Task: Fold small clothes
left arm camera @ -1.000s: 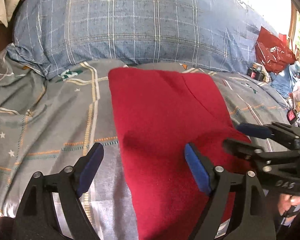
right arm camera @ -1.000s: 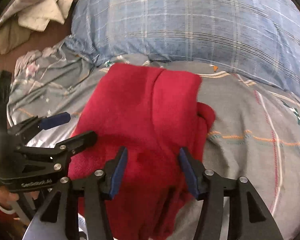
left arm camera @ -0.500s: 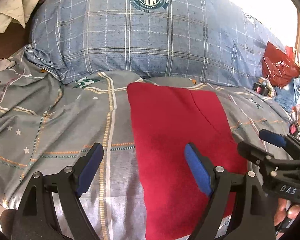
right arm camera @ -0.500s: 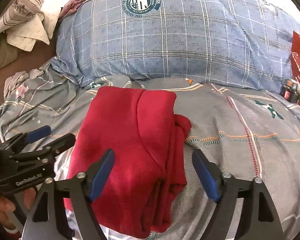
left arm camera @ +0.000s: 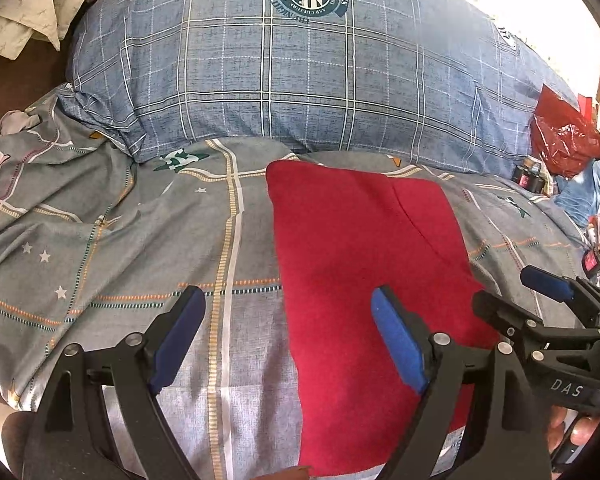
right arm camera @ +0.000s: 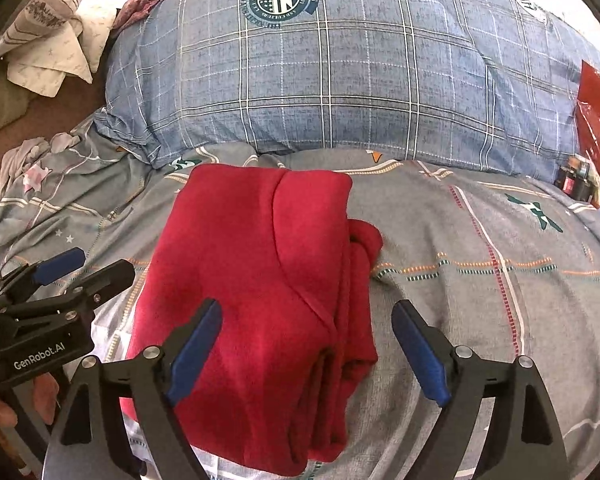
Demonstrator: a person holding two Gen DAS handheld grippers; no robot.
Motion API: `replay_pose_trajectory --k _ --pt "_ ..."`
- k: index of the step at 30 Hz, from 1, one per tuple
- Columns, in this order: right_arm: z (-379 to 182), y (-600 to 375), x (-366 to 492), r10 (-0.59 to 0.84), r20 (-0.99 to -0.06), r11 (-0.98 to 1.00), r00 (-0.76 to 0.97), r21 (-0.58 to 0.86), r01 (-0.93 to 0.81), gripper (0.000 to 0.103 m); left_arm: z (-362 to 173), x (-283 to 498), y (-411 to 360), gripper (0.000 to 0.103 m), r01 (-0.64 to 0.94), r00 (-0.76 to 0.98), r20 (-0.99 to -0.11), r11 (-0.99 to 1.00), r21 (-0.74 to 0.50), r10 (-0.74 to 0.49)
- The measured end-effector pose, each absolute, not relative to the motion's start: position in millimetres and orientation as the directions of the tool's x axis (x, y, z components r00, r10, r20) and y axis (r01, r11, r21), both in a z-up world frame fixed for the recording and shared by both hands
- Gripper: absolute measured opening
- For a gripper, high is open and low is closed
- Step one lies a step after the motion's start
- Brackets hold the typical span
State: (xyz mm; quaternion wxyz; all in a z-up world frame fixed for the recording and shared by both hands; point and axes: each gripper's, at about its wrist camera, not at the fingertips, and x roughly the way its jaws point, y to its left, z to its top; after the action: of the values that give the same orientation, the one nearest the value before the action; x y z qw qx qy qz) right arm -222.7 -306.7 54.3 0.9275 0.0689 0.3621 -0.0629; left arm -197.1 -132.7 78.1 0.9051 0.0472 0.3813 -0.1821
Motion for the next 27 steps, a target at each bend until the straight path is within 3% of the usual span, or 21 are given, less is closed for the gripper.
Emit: replay_pose_trajectory --k 27 --pt "38.0 -311.3 -208.9 -0.046 -0.715 0.979 0.698 0.105 0.172 0.089 68.4 -185.7 -132.2 0.086 0.361 0.631 -0.727 0.932 -0.033 -0.270"
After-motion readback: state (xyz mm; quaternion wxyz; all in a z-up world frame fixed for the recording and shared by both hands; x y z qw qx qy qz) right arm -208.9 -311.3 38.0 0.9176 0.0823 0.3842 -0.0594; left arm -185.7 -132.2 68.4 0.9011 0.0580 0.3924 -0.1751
